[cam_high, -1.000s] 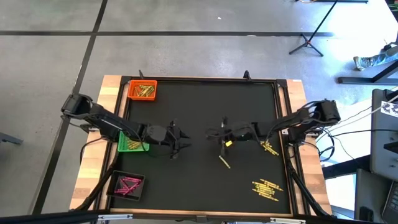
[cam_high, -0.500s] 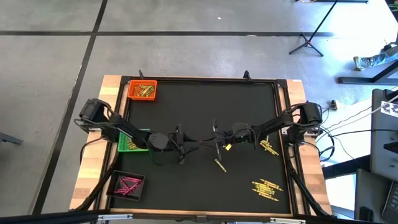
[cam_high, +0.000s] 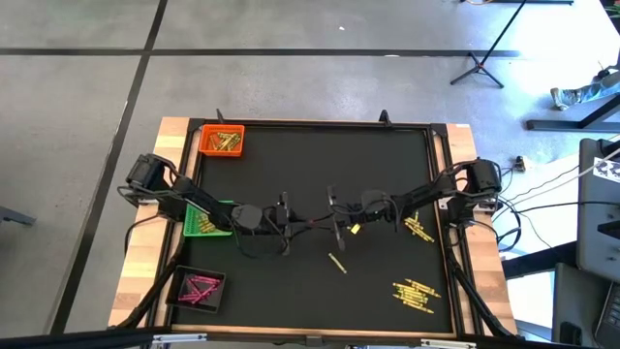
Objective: Sort crayons
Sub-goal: Put the pink crayon into the black bin, then put the green crayon into the orange bin
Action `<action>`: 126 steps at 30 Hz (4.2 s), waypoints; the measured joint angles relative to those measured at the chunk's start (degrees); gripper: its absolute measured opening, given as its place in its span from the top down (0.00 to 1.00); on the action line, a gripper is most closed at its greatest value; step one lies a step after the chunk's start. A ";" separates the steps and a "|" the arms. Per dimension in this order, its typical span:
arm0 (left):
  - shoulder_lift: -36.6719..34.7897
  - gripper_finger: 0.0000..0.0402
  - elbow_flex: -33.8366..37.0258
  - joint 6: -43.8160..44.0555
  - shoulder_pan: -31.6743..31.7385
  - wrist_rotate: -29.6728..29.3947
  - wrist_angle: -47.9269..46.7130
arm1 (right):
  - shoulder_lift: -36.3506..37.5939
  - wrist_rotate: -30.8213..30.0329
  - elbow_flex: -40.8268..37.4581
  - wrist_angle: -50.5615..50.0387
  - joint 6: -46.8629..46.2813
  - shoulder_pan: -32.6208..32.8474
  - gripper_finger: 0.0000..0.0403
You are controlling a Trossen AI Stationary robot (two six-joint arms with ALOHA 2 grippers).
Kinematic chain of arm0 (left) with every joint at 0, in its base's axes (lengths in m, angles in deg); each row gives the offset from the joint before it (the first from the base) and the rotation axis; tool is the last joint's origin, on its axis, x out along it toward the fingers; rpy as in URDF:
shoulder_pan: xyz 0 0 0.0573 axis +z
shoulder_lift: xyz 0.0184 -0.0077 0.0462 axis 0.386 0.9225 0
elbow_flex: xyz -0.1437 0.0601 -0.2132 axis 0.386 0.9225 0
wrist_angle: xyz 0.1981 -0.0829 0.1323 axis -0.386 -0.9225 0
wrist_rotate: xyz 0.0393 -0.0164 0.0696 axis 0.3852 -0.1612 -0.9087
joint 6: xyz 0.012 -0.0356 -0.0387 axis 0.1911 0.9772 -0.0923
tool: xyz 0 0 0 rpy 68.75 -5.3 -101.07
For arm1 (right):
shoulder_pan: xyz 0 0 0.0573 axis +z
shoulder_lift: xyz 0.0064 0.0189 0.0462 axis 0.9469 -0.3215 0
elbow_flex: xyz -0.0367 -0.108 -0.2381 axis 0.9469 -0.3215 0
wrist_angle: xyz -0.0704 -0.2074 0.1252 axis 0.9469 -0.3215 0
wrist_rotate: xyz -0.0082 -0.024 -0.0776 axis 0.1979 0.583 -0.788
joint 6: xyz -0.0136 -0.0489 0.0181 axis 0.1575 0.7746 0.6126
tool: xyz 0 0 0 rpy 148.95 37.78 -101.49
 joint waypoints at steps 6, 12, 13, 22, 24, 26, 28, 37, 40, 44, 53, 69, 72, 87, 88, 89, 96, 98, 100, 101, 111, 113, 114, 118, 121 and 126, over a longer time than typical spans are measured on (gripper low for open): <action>-0.02 0.98 0.02 -1.23 -0.37 0.12 -0.88 | 0.02 1.96 1.17 -2.40 -4.22 -0.07 0.92; -5.62 0.98 0.00 -1.12 -1.72 -0.33 -12.34 | 2.57 5.96 1.17 -7.73 -5.27 -0.04 0.71; -7.75 0.98 0.02 -0.83 -2.22 -0.38 -17.29 | 3.81 7.36 1.17 -9.69 -4.97 -0.04 0.67; -25.50 0.98 -5.92 11.05 -10.53 3.18 -66.50 | 9.33 9.83 1.14 -25.15 -0.53 0.83 0.51; -26.98 0.98 -8.07 15.23 -12.84 6.23 -74.10 | 9.31 9.66 1.13 -25.98 -0.43 0.78 0.51; -27.90 0.98 -9.90 20.32 -15.31 8.93 -82.71 | 9.15 7.90 1.12 -26.35 -0.40 0.73 0.51; -27.93 0.98 -11.89 26.39 -17.65 10.23 -89.38 | 9.08 6.60 1.12 -27.24 -0.38 0.69 0.51; -27.67 0.98 -13.77 57.02 -30.45 22.47 -97.81 | 9.05 4.17 1.12 -29.18 0.65 0.68 0.51; -27.67 0.98 -13.77 66.76 -35.40 22.63 -98.07 | 9.05 4.17 1.12 -29.19 0.71 0.68 0.51; -26.37 0.98 -13.77 76.15 -41.44 22.30 -98.22 | 9.05 4.17 1.12 -29.17 0.87 0.68 0.51; -18.67 0.98 -13.77 86.03 -50.18 21.46 -98.73 | 9.05 4.17 1.12 -30.01 0.89 0.68 0.51; -12.92 0.93 -13.75 86.37 -50.44 23.35 -100.65 | 9.03 4.15 1.12 -29.99 0.71 0.68 0.51; -12.92 0.86 -13.75 87.19 -50.21 25.34 -101.35 | 9.03 4.15 1.12 -29.98 0.71 0.70 0.51; -26.80 0.76 -18.91 80.94 -45.10 6.12 -101.00 | 9.03 4.16 1.12 -30.60 -3.23 0.89 0.51; -27.60 0.76 -19.31 78.51 -44.78 2.14 -100.08 | 9.03 4.16 1.14 -31.22 -4.11 1.42 0.51; -28.17 0.76 -19.57 75.63 -44.54 -1.71 -98.75 | 9.03 4.13 1.14 -32.03 -4.37 1.88 0.51; -27.73 0.76 -19.71 57.67 -40.42 -14.95 -92.82 | 8.71 -1.10 1.15 -34.46 -8.11 9.39 0.51; -26.92 0.76 -19.69 54.25 -38.73 -15.75 -92.36 | 8.16 -4.25 1.19 -34.84 -9.20 11.77 0.51; -25.78 0.76 -19.69 51.24 -37.09 -16.47 -90.42 | 7.44 -7.23 1.19 -34.88 -10.90 13.90 0.51; -25.01 0.76 -19.69 49.44 -36.36 -16.51 -89.53 | 7.05 -8.57 1.19 -34.81 -11.86 14.82 0.51; -14.50 0.76 -19.67 29.01 -27.92 -14.33 -74.50 | 6.13 -19.15 1.18 -34.83 -19.09 23.49 0.51; -11.79 0.76 -19.66 25.07 -25.15 -11.77 -71.18 | 6.14 -21.67 1.19 -34.09 -19.13 24.96 0.51; -10.46 0.76 -19.65 23.13 -23.77 -10.22 -69.47 | 6.14 -22.66 1.19 -33.78 -19.11 25.49 0.51; -4.87 0.76 -19.63 15.32 -18.12 -2.25 -59.90 | 6.14 -23.79 1.19 -32.74 -19.12 26.36 0.51; -0.67 0.76 -19.63 10.63 -14.62 3.52 -51.18 | 6.14 -23.76 1.19 -32.71 -19.31 26.34 0.51; 6.14 0.76 -19.63 5.98 -10.19 12.81 -40.10 | 6.14 -23.76 1.19 -32.85 -19.42 26.34 0.51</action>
